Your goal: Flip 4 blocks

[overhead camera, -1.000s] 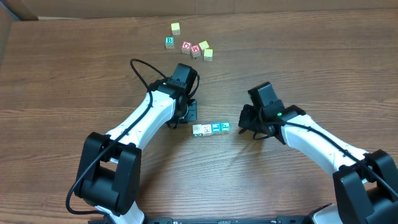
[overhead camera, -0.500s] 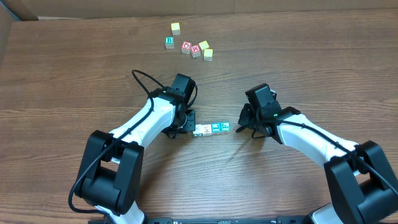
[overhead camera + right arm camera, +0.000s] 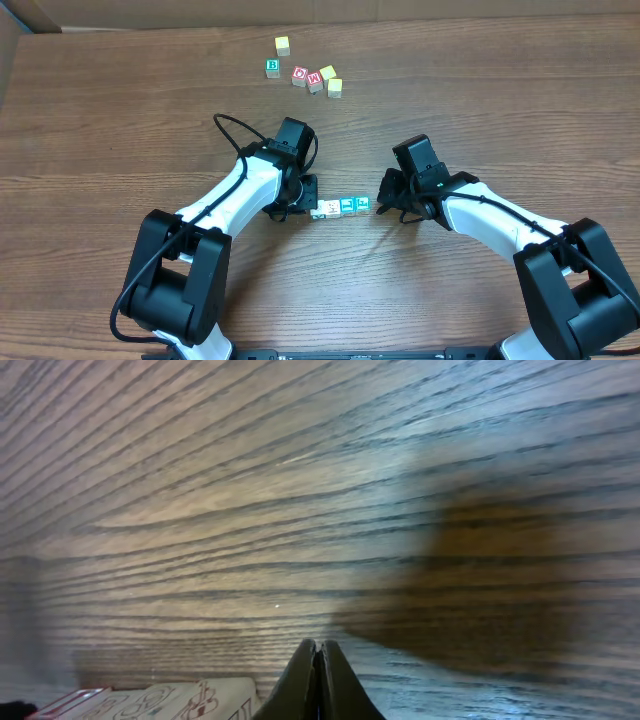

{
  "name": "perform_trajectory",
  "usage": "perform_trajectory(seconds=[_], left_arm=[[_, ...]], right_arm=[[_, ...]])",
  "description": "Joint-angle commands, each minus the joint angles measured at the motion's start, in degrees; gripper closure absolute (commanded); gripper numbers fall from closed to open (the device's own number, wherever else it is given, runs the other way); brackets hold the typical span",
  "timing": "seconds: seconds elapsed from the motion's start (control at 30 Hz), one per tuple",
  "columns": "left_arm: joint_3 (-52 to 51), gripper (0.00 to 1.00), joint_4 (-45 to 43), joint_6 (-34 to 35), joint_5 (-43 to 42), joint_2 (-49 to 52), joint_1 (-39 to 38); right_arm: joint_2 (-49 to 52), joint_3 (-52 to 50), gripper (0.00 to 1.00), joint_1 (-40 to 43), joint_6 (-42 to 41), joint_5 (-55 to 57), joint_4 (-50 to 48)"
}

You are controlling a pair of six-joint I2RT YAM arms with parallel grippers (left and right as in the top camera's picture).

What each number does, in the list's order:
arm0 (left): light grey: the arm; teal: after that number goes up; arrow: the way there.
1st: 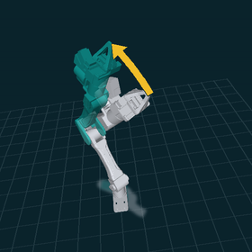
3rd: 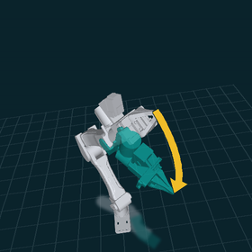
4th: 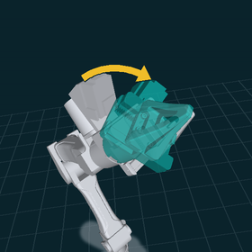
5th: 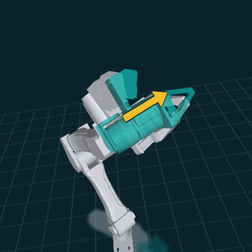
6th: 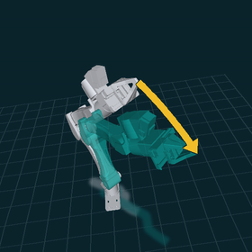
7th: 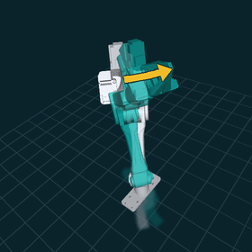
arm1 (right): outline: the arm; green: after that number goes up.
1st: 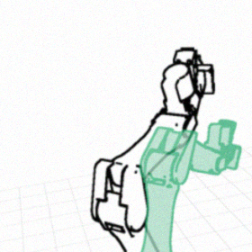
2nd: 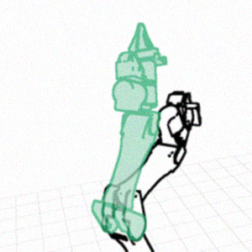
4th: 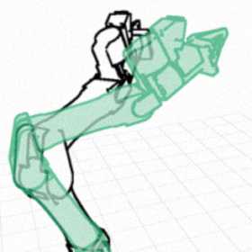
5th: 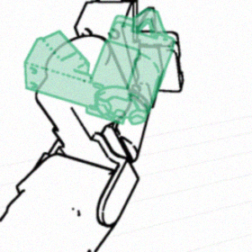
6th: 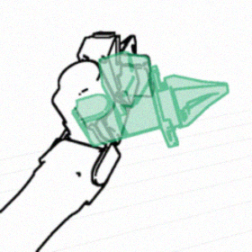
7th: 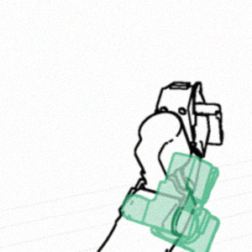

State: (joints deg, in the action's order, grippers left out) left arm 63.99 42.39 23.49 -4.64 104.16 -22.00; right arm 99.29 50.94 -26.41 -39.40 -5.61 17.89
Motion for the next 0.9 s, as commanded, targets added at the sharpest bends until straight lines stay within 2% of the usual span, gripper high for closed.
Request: perform_trajectory(seconds=[0.0,0.6,0.87], left_arm=[[-0.24,0.96,-0.07,-0.15,-0.98,0.57,0.22],[-1.09,0.96,0.68,-0.13,-1.01,0.57,0.17],[-1.29,0.96,0.66,-0.13,-1.03,0.57,0.17]], right_arm=[[0.70,-0.26,0.96,-1.01,0.59,-0.90,-0.61],[3.37,-0.26,0.96,-2.14,2.38,-6.12,-3.43],[0.74,-0.24,0.96,-2.14,3.45,-3.45,-2.21]])
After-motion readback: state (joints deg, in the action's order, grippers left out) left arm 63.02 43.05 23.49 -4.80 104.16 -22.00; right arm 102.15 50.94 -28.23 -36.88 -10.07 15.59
